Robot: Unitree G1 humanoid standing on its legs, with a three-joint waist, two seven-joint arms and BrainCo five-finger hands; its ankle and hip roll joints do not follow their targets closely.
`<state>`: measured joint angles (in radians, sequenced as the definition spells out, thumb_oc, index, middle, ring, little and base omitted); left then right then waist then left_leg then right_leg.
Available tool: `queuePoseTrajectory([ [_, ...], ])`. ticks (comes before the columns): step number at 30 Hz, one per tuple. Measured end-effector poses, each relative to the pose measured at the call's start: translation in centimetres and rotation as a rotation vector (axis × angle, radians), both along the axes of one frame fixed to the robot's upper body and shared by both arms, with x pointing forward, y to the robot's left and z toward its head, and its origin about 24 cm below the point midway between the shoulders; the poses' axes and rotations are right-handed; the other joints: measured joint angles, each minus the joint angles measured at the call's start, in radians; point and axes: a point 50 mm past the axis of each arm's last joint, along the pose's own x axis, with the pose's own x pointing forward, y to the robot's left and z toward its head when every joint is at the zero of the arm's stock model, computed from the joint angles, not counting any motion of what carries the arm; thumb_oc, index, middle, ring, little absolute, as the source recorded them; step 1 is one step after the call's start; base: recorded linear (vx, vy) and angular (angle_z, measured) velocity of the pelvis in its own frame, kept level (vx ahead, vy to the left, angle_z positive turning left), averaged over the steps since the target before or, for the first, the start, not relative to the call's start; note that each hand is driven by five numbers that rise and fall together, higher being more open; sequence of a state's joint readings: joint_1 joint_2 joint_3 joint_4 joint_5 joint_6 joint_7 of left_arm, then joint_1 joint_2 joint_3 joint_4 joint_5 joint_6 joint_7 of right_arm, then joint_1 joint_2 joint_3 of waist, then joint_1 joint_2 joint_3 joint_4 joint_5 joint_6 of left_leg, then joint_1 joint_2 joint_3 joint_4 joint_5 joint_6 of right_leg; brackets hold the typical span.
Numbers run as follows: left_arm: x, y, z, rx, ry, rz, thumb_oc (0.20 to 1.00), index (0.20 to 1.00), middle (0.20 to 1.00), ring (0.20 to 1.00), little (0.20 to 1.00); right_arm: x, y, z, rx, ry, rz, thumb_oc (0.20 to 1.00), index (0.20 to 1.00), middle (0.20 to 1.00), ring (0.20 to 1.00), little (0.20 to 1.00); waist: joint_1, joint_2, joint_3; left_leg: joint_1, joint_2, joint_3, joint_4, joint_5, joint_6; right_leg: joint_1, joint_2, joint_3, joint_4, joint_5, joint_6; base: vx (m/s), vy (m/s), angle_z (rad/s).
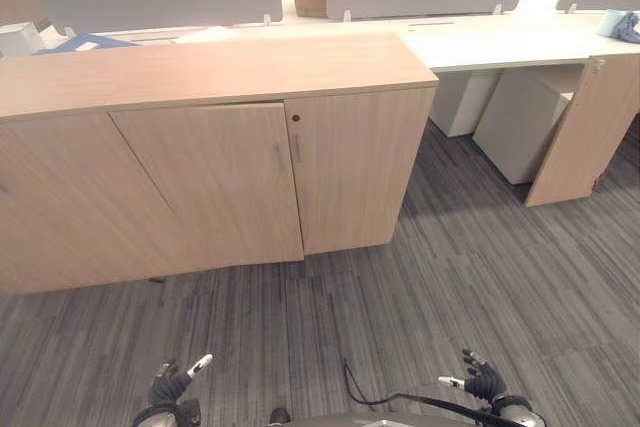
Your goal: Put the empty folder in the office cabinet
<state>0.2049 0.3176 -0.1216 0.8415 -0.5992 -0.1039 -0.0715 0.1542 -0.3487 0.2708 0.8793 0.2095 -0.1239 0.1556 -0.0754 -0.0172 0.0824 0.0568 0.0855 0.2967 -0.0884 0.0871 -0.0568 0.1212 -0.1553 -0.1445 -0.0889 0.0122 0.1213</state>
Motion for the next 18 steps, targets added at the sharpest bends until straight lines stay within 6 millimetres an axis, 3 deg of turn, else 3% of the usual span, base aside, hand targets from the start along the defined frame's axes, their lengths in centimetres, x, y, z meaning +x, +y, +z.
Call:
queuePoseTrajectory([
  [2,-0.8,-0.7,-0.7,-0.032,0.045,-0.022,1.0,1.0,1.0,1.0,1.0,-0.5,0.0,-0.3,0.025,0.034,0.007,1.0,1.0,1.0,1.0,1.0,0.001,0.004,0.0,-0.007,0.009,-0.023,0.0,0.0,-0.002,0.005,0.012,-0.008,0.0,-0.004,-0.007,0.03,-0.311,0.19],
  [6,-5.2,-3.2,-3.2,-0.133,0.291,-0.079,1.0,1.0,1.0,1.0,1.0,-1.2,0.1,-1.0,0.09,0.122,0.052,1.0,1.0,1.0,1.0,1.0,0.003,0.016,0.006,-0.014,0.052,-0.044,0.001,0.008,-0.014,0.003,0.059,-0.036,0.0,-0.017,-0.031,0.01,-0.267,0.16],
  [7,-5.2,-3.2,-3.2,-0.133,0.291,-0.079,1.0,1.0,1.0,1.0,1.0,-1.2,0.1,-1.0,0.09,0.122,0.052,1.0,1.0,1.0,1.0,1.0,0.003,0.016,0.006,-0.014,0.052,-0.044,0.001,0.008,-0.014,0.003,0.059,-0.036,0.0,-0.017,-0.031,0.01,-0.166,0.05],
  [8,-7.5,-4.2,-3.8,-0.187,0.392,-0.088,1.0,1.0,1.0,1.0,1.0,-0.9,0.1,-1.2,0.087,0.162,0.09,1.0,1.0,1.0,1.0,1.0,0.006,0.028,0.015,-0.016,0.077,-0.045,0.014,0.016,-0.024,0.004,0.085,-0.046,0.003,-0.022,-0.046,0.0,-0.208,0.07],
  [10,-7.7,-5.0,-4.0,-0.235,0.398,-0.091,1.0,1.0,1.0,1.0,1.0,-0.7,0.0,-1.2,0.074,0.175,0.113,1.0,1.0,1.0,1.0,1.0,0.023,0.053,0.037,-0.032,0.107,-0.044,0.053,0.016,-0.025,0.005,0.112,-0.063,0.021,-0.035,-0.067,0.0,-0.254,0.14],
  [12,-6.5,-5.2,-4.0,-0.257,0.391,-0.099,1.0,1.0,1.0,1.0,1.0,-0.5,0.0,-1.4,0.064,0.204,0.11,1.0,1.0,1.0,1.0,1.0,0.037,0.056,0.062,-0.072,0.117,-0.076,0.154,-0.023,-0.039,-0.003,0.113,-0.057,0.048,-0.052,-0.091,0.04,-0.111,0.0],
  [13,-5.9,-5.6,-4.0,-0.28,0.376,-0.114,1.0,1.0,1.0,1.0,1.0,-0.5,-0.1,-1.4,0.061,0.214,0.108,1.0,1.0,1.0,1.0,1.0,0.054,0.052,0.066,-0.07,0.072,-0.133,0.169,-0.059,-0.042,-0.004,0.095,-0.046,0.047,-0.052,-0.092,0.06,-0.059,-0.25],
  [14,-5.5,-5.9,-4.0,-0.298,0.358,-0.126,1.0,1.0,1.0,1.0,1.0,-0.2,-0.2,-1.4,0.058,0.217,0.109,1.0,1.0,1.0,1.0,1.0,0.057,0.048,0.065,-0.047,-0.01,-0.137,0.178,-0.073,-0.024,-0.001,0.061,-0.032,0.045,-0.049,-0.087,0.07,-0.051,-0.3],
  [15,-5.3,-5.9,-3.9,-0.303,0.347,-0.13,1.0,1.0,1.0,1.0,1.0,-0.1,-0.3,-1.3,0.054,0.217,0.111,1.0,1.0,1.0,1.0,1.0,0.057,0.052,0.065,-0.025,-0.048,-0.142,0.161,-0.08,-0.01,0.003,0.054,-0.025,0.043,-0.046,-0.078,0.06,-0.033,-0.24],
  [16,-5.0,-5.7,-3.8,-0.3,0.336,-0.131,1.0,1.0,1.0,1.0,1.0,0.0,-0.3,-1.3,0.054,0.216,0.111,1.0,1.0,1.0,1.0,1.0,0.052,0.075,0.059,0.014,-0.069,-0.147,0.109,-0.09,0.063,0.005,0.071,-0.025,0.042,-0.042,-0.069,0.07,-0.027,-0.11],
  [18,-3.8,-5.0,-3.5,-0.281,0.302,-0.136,1.0,1.0,1.0,1.0,1.0,0.0,0.7,-1.6,0.085,0.225,0.117,1.0,1.0,1.0,1.0,1.0,0.054,0.06,0.064,0.042,-0.076,-0.151,0.057,-0.058,0.062,-0.002,0.076,-0.007,0.045,-0.036,-0.067,0.07,-0.008,-0.09],
])
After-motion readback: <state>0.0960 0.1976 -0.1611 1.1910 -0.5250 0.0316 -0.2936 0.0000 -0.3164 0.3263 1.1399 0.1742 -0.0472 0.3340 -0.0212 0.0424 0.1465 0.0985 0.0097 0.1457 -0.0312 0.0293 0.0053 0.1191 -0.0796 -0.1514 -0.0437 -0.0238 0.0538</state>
